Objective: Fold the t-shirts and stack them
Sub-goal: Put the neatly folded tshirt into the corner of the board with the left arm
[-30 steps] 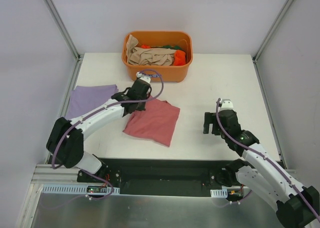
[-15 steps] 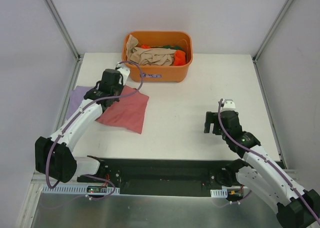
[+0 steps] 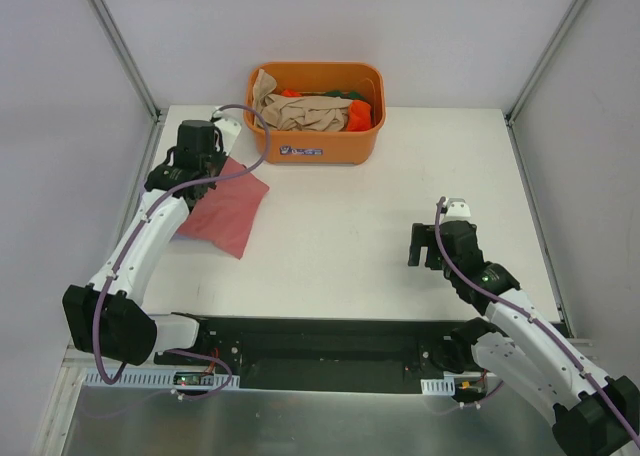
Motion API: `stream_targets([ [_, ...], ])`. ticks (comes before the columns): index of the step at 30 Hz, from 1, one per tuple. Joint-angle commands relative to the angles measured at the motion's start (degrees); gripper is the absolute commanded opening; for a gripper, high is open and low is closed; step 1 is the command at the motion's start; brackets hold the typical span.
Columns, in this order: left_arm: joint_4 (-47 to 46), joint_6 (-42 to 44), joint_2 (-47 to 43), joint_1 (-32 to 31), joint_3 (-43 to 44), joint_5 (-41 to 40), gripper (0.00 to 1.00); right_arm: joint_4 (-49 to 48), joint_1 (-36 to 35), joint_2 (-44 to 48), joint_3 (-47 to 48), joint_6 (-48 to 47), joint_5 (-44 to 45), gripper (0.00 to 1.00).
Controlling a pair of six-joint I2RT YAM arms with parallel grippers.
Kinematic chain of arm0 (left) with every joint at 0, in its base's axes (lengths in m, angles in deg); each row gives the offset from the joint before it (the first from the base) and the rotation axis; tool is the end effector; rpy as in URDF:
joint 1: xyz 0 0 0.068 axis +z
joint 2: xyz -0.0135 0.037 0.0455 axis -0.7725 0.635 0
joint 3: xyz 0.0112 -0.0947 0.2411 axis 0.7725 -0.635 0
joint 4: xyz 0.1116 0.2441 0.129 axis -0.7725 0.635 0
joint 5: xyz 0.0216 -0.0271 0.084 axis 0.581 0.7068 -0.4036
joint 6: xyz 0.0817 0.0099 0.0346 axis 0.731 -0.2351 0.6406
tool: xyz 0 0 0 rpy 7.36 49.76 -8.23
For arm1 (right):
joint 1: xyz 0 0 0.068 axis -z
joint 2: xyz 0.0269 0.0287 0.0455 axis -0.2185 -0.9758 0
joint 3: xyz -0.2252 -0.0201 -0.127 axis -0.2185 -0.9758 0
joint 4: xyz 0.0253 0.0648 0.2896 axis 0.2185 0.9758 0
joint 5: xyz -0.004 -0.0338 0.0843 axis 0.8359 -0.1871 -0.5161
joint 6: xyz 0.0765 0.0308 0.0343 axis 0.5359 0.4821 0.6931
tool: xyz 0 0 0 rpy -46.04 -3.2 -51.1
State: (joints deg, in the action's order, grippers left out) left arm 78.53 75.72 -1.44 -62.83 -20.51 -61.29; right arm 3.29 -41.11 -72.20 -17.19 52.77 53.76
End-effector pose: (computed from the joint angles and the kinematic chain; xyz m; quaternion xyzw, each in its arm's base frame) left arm 0.3601 -0.0561 0.3116 0.2023 0.8425 0.1667 0.4706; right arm 0.2292 0.0967 0.1891 -0.1241 0.8655 -0.0064 0.4852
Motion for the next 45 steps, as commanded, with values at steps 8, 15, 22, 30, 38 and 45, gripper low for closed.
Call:
stream_targets([
  [8, 2.5, 1.4, -1.7, 1.1, 8.1, -4.2, 0.00, -1.2, 0.5, 0.6, 0.1, 1.3, 1.7, 0.96],
  [15, 4.6, 0.4, -2.8, 1.1, 11.2, -3.2, 0.00, -1.4, 0.5, 0.6, 0.0, 1.5, 1.2, 0.96],
  [22, 5.8, -0.6, -3.1, 1.1, 13.0, -2.3, 0.00, -1.4, 0.5, 0.9, -0.2, 1.8, 1.4, 0.96],
  [30, 5.7, -0.1, 1.0, 3.1, 11.7, -6.4, 0.00, -1.4, 0.5, 1.4, -0.5, 2.0, 1.7, 0.96],
  [38, 4.5, 2.7, 8.5, 10.4, 12.6, 2.0, 0.00, -1.4, 0.5, 1.9, -0.6, 2.1, 2.0, 0.96],
  [45, 2.0, 5.4, 16.6, 17.3, 17.2, 4.5, 0.00, -1.8, 0.5, 1.9, -0.8, 2.0, 1.7, 0.96],
])
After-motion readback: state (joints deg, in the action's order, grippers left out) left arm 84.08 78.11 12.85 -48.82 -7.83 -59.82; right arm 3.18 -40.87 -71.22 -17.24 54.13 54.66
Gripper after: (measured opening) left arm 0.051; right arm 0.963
